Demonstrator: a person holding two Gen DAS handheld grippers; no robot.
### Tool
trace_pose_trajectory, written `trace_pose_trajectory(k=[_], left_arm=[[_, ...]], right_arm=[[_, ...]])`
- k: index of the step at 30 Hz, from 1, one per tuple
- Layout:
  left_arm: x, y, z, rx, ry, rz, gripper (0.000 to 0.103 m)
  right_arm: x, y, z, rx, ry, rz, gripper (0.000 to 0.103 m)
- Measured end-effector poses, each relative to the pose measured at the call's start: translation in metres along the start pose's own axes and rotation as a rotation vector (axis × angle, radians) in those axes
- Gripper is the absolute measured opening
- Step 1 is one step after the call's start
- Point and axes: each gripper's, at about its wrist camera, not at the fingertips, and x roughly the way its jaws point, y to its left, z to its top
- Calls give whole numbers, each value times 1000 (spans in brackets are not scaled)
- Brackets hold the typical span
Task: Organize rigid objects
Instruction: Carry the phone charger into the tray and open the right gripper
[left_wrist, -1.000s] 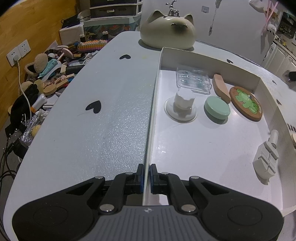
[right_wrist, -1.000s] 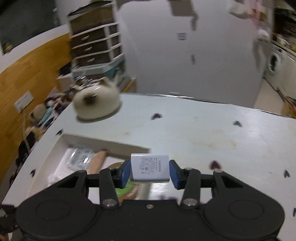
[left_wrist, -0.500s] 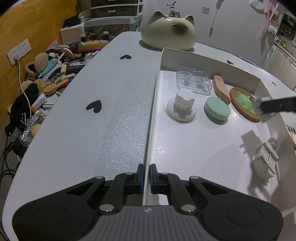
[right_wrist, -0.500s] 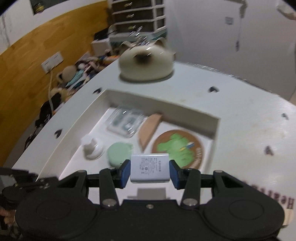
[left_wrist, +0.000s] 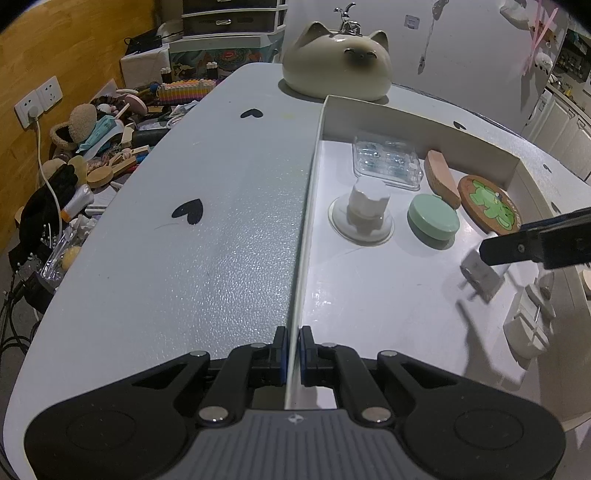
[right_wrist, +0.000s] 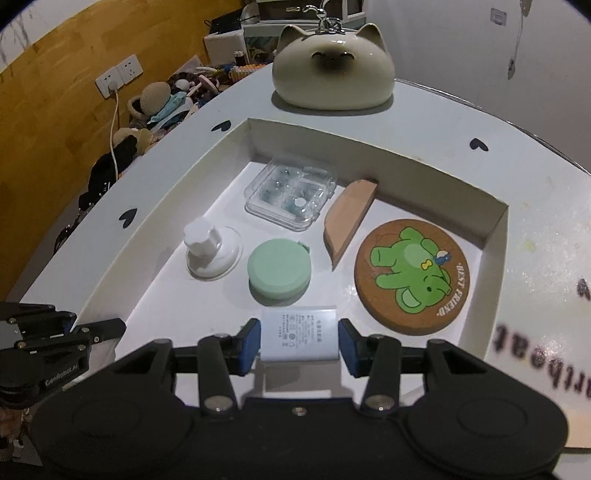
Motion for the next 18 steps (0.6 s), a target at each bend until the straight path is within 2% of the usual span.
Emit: trace_pose_trajectory(k=[2,9,18], left_arm=[[0,0,0,1,0,0,6],[0,0,0,1,0,-1,6],[0,1,0,1,0,-1,6]], right_arm=[[-3,2,0,-6,-14,-6,85],[-8,4,-3,-6,-8,9,89],[-29,-4,-6,39,-47,14,95]])
